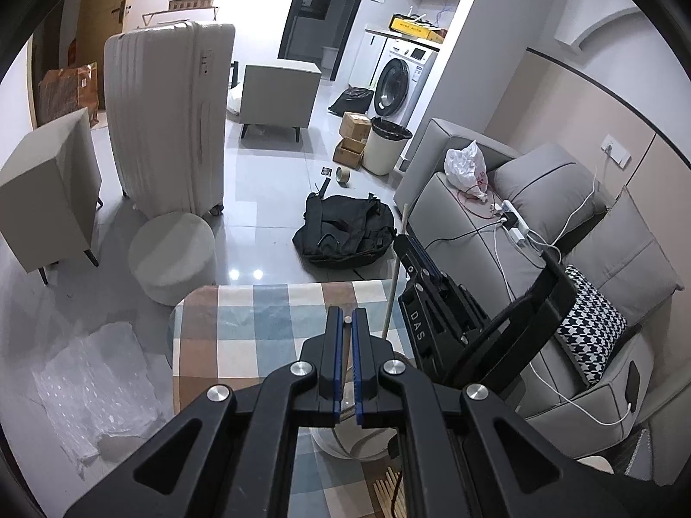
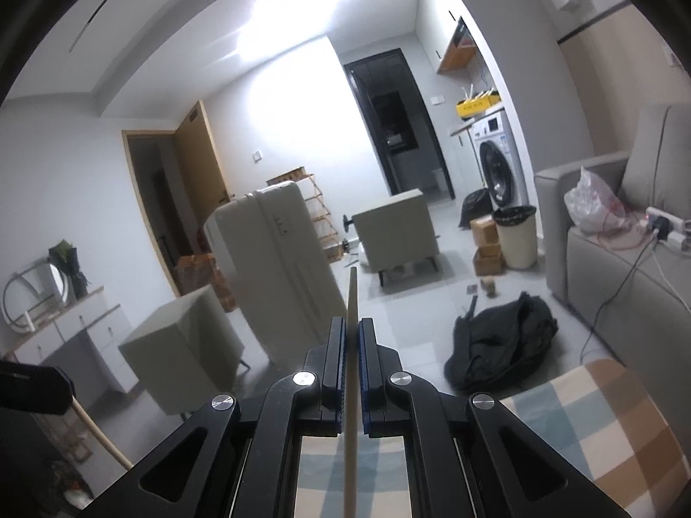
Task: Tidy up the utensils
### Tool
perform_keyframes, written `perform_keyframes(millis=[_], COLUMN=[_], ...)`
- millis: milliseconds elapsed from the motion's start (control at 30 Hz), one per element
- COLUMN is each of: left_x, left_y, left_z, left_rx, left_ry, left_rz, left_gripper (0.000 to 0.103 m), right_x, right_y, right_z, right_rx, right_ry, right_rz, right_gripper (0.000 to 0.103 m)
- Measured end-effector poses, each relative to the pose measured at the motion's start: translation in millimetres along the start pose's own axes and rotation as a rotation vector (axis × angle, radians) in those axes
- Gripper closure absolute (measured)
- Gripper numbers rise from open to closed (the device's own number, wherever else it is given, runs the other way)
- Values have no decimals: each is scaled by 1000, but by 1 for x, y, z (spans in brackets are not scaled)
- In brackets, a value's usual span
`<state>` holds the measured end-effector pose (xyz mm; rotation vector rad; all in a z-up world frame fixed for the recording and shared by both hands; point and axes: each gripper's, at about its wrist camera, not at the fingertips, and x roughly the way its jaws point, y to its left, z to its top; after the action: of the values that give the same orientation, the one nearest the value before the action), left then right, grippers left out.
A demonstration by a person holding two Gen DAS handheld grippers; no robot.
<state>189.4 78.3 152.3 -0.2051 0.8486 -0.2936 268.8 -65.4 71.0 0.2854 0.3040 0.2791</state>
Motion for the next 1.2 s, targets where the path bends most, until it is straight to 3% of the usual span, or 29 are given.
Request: perform_keyframes(millis=[400,833,1200], left_x=[3,-3,0], left_y=[2,-7,-10], left_z=[1,-7,-10], left_rx=[-18,-4,12], left_ry=[9,11,18], left_rz=[-10,-5,13], left_gripper=[103,103,103], right_x=[-18,-67,-49], right_y=[-6,-12,-11], right_z=[-1,7,29], right_rx=[-34,-96,-66], right_ry=[-14,15,-35], right_rz=[-13,84,113], right_gripper=[98,99,103])
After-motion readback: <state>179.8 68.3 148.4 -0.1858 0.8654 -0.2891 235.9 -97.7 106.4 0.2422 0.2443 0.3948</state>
